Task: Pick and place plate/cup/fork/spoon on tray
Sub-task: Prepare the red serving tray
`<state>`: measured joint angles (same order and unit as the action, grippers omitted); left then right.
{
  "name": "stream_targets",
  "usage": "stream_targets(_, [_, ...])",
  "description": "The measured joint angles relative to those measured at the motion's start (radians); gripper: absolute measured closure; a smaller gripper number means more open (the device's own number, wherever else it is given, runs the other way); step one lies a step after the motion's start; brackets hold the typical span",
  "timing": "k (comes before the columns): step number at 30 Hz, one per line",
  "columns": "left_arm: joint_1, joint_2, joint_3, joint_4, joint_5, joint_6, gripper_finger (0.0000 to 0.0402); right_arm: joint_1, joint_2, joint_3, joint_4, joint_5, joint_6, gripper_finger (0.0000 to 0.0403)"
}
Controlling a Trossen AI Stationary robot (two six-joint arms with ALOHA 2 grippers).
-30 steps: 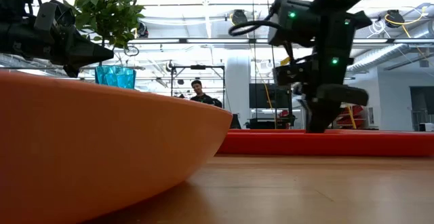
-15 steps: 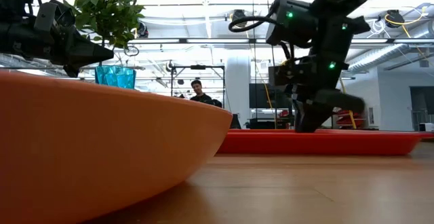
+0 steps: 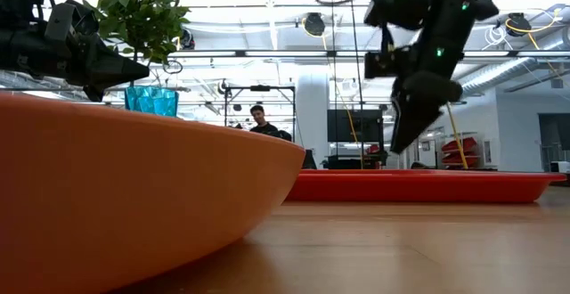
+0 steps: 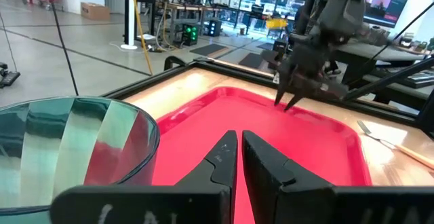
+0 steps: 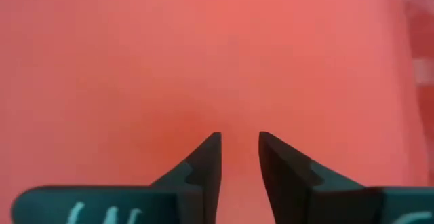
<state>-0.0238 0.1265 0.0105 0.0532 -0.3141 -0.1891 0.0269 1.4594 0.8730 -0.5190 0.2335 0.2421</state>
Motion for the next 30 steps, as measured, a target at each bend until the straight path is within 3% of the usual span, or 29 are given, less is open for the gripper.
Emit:
stream_targets(2, [0.000, 0.000, 0.000, 0.000, 0.000, -0.003, 0.0376, 0.000, -0.044, 0.001, -0.032, 0.011, 0.101, 0.0298])
stream_targets(8, [0.000, 0.000, 0.000, 0.000, 0.000, -0.008, 0.0376, -0.007, -0.121, 0.002, -0.291, 0.010, 0.641, 0.0292])
stream_targets(11, [0.000, 0.000, 0.000, 0.000, 0.001, -0.014, 0.0376, -0.005, -0.125, -0.002, -0.414, -0.034, 0.744, 0.0295])
stream_targets(21, [0.000, 0.014, 0.000, -0.001, 0.002, -0.016, 0.0376, 0.001, -0.127, -0.153, -0.339, -0.129, 0.853, 0.0304])
stream_targets(30, [0.000, 0.032, 0.000, 0.001, 0.002, -0.008, 0.0376, 0.001, -0.141, -0.191, -0.279, -0.133, 0.856, 0.0305])
